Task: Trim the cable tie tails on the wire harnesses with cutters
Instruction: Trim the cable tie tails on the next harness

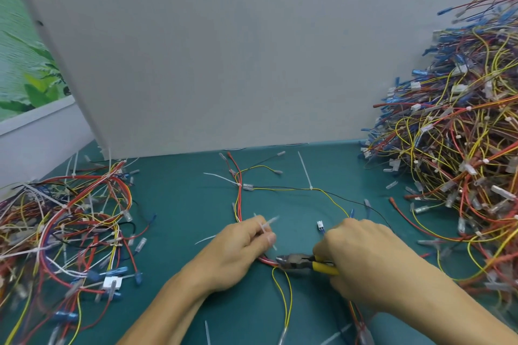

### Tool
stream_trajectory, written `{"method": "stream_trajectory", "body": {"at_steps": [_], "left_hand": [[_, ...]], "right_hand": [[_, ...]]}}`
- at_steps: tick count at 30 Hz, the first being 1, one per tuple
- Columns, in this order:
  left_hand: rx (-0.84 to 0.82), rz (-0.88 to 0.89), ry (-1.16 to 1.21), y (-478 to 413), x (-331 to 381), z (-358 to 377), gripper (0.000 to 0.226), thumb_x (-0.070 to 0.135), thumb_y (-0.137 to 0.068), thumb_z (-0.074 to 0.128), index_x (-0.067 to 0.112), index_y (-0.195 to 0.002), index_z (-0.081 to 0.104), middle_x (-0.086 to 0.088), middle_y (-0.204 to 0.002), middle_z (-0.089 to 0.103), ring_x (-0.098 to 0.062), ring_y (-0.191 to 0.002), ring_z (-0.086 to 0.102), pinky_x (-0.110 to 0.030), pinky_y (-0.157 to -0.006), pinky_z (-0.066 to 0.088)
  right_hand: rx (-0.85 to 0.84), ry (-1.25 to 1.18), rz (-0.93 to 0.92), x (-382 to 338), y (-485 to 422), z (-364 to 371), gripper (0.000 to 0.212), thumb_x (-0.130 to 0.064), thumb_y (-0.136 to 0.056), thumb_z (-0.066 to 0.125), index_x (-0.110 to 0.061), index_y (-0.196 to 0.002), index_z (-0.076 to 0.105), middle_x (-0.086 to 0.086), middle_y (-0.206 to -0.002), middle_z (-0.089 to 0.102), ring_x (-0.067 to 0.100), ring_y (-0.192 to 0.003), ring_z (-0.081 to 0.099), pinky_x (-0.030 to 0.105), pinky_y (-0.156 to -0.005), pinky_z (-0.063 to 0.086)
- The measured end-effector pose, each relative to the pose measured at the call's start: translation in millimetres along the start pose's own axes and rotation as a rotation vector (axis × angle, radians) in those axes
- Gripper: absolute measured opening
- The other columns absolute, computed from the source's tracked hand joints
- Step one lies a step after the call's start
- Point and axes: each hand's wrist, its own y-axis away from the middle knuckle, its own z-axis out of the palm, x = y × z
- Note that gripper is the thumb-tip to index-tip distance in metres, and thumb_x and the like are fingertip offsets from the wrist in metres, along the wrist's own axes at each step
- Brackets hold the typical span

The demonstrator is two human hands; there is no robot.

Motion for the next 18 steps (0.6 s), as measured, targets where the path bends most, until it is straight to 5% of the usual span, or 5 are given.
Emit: {"method": "stream_trajectory", "body": {"at_steps": [5,8,13,18], "left_hand": [[0.463,-0.146,0.505,-2,-1,-11,0.024,0.032,-0.078,0.045,0.022,-0.060,0.058,0.002,-0.056,0.046,-0.016,-0.057,0.041,-0.029,-0.055,0.033],[0.655,-0.191,0.314,-2,-9,-24,0.029,0.033,-0.083,0.043,0.020,-0.066,0.062,0.005,-0.071,0.064,-0.011,-0.068,0.057,-0.030,-0.065,0.041],[0.449,-0.337,-0.443,3,-30,-33,0.029,0.023,-0.102,0.033,0.015,-0.099,0.060,-0.005,-0.097,0.060,-0.026,-0.097,0.056,-0.034,-0.082,0.039],[0.265,-0.357,-0.546,4,-25,-29,0.023,0.032,-0.096,0.050,0.027,-0.117,0.059,-0.001,-0.104,0.057,-0.024,-0.109,0.053,-0.035,-0.093,0.041]], "right_hand": [[0.007,-0.217,0.027,11,-1,-9,0.038,-0.059,-0.088,0.052,-0.022,-0.084,0.046,-0.005,-0.085,0.044,0.026,-0.090,0.051,0.035,-0.068,0.039],[0.037,-0.270,0.006,8,0,-6,0.033,-0.055,-0.093,0.045,-0.022,-0.092,0.042,-0.006,-0.093,0.038,0.022,-0.092,0.044,0.036,-0.077,0.037],[0.064,-0.290,-0.041,4,4,-2,0.027,-0.035,-0.086,0.044,-0.022,-0.109,0.039,-0.003,-0.101,0.033,0.021,-0.093,0.033,0.032,-0.077,0.026],[0.174,-0.332,-0.030,0,-3,5,0.026,-0.031,-0.084,0.048,-0.025,-0.109,0.043,-0.006,-0.105,0.047,0.019,-0.101,0.049,0.033,-0.082,0.043]]}}
